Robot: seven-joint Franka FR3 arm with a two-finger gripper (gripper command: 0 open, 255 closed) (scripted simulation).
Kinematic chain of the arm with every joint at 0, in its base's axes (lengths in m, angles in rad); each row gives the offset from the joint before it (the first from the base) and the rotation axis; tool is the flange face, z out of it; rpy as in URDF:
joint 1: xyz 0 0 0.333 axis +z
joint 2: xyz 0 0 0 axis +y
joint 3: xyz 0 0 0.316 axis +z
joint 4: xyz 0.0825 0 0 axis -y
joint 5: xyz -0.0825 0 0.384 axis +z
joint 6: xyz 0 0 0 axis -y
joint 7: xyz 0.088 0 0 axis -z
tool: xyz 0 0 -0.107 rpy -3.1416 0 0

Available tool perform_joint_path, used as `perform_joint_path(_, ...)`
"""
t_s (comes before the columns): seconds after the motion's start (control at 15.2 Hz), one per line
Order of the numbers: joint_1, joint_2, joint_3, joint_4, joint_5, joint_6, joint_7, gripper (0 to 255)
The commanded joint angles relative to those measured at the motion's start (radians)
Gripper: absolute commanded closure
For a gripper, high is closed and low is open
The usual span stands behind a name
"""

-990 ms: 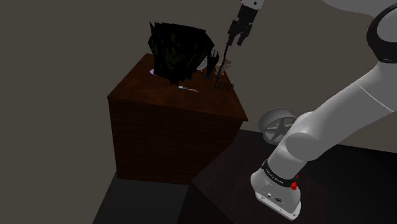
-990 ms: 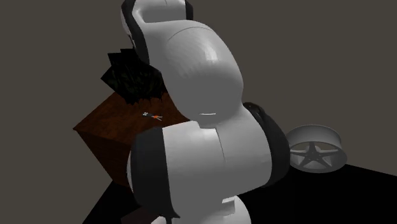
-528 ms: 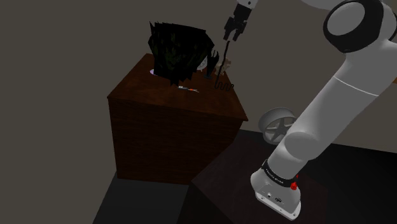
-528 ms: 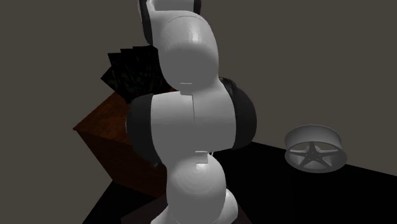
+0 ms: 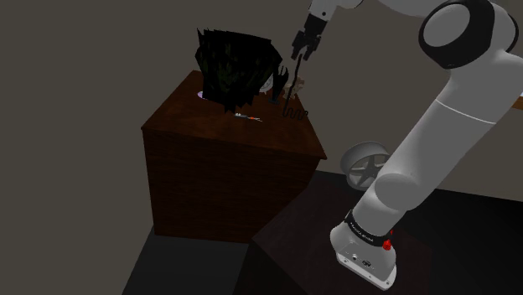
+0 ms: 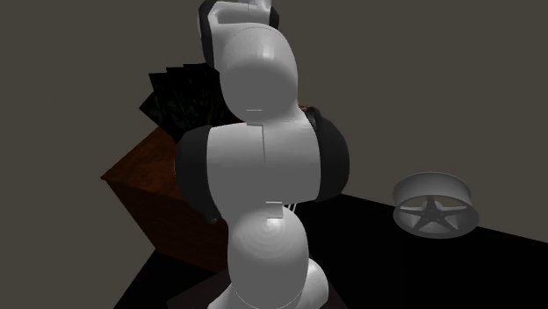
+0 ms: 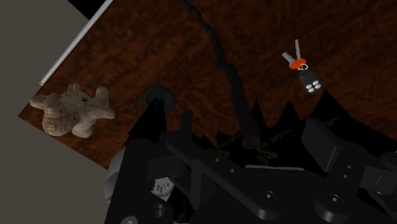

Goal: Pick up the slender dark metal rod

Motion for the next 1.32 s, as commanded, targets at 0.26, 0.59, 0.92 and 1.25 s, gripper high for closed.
perform_joint_path(0.26,-0.001,0.0,-0.001,-0.019,0.001,0.02,-0.003,255)
perform_joint_path(0.59,-0.001,0.0,-0.001,-0.019,0.001,0.02,-0.004,255)
perform_joint_path(0.92,-0.001,0.009,-0.002,0.03,0.003,-0.022,-0.001,255)
perform_joint_path(1.25,-0.004,0.03,-0.005,0.123,0.011,-0.095,-0.001,255)
